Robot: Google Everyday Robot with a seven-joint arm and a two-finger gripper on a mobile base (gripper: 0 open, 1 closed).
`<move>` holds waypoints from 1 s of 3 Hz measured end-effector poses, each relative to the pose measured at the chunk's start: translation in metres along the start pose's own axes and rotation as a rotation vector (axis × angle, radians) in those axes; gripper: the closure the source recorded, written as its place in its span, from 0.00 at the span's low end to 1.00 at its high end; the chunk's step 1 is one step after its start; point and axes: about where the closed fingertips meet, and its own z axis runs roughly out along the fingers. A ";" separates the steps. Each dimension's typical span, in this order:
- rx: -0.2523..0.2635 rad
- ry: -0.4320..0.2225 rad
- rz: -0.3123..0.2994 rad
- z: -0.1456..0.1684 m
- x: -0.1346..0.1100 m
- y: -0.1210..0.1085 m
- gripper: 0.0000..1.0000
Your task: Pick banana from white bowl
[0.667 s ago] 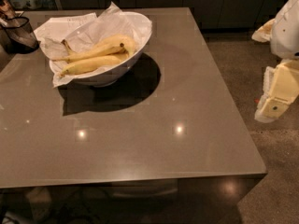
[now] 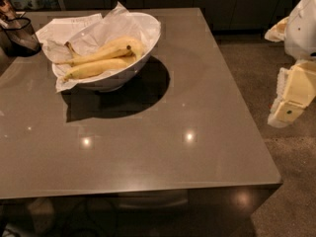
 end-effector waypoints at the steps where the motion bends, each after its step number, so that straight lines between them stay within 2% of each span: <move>1: -0.026 -0.027 -0.037 -0.007 -0.035 -0.008 0.00; 2: -0.038 -0.053 -0.130 -0.012 -0.094 -0.025 0.00; 3: -0.018 -0.066 -0.132 -0.014 -0.099 -0.028 0.00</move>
Offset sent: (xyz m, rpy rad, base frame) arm 0.0500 0.1184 0.0410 -0.0289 0.1207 0.2391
